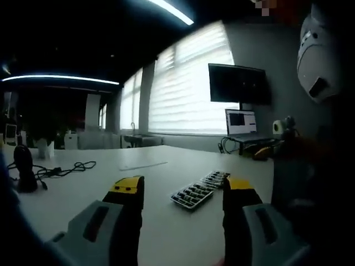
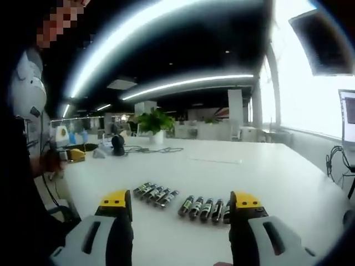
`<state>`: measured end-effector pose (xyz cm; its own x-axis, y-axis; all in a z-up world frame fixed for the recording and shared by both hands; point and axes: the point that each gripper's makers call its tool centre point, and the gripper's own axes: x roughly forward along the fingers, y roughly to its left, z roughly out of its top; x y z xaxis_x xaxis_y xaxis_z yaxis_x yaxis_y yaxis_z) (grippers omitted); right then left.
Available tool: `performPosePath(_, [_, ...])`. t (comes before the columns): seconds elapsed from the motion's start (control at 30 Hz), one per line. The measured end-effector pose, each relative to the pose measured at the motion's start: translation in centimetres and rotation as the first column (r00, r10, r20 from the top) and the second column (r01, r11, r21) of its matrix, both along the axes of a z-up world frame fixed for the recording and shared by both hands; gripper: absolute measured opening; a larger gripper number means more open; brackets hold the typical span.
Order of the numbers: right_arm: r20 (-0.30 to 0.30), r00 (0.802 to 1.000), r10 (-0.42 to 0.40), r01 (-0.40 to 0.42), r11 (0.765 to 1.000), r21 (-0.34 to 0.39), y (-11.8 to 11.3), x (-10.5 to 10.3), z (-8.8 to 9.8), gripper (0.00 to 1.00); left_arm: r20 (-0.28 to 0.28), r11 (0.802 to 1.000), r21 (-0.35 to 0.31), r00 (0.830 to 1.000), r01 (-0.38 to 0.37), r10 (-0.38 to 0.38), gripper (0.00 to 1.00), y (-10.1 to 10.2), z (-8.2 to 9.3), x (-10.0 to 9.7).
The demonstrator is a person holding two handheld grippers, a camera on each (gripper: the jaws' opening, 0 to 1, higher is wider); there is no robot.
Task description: Grip medicine bottles put into box
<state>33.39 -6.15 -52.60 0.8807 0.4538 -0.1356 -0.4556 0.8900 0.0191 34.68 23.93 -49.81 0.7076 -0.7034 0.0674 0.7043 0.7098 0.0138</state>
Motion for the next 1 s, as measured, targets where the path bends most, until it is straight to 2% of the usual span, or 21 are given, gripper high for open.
performPosePath(0.13, [0.002,1.0,0.005,-0.005,1.0,0.016,0.4,0.4,0.3,0.66,0.002,1.0,-0.013,1.0,0.001,-0.001,0.52,0.3,0.3,0.2])
performPosePath(0.43, [0.001,1.0,0.001,-0.001,1.0,0.024,0.9,1.1,0.5,0.67,-0.011,1.0,-0.003,1.0,0.017,-0.017,0.53,0.1,-0.3,0.3])
performPosePath(0.57, [-0.014,1.0,0.005,-0.005,1.0,0.01,1.2,1.3,0.1,0.67,-0.017,1.0,-0.021,1.0,0.006,-0.006,0.53,0.6,-0.4,0.6])
performPosePath(0.7, [-0.002,1.0,0.016,-0.015,0.999,0.03,1.7,1.4,0.6,0.66,-0.029,0.999,-0.048,1.0,-0.009,0.008,0.53,1.0,-0.5,1.0])
performPosePath(1.0, [-0.013,1.0,0.013,-0.012,1.0,0.024,1.9,2.1,0.2,0.66,-0.016,0.999,-0.045,0.999,-0.03,0.029,0.55,1.5,-0.5,1.4])
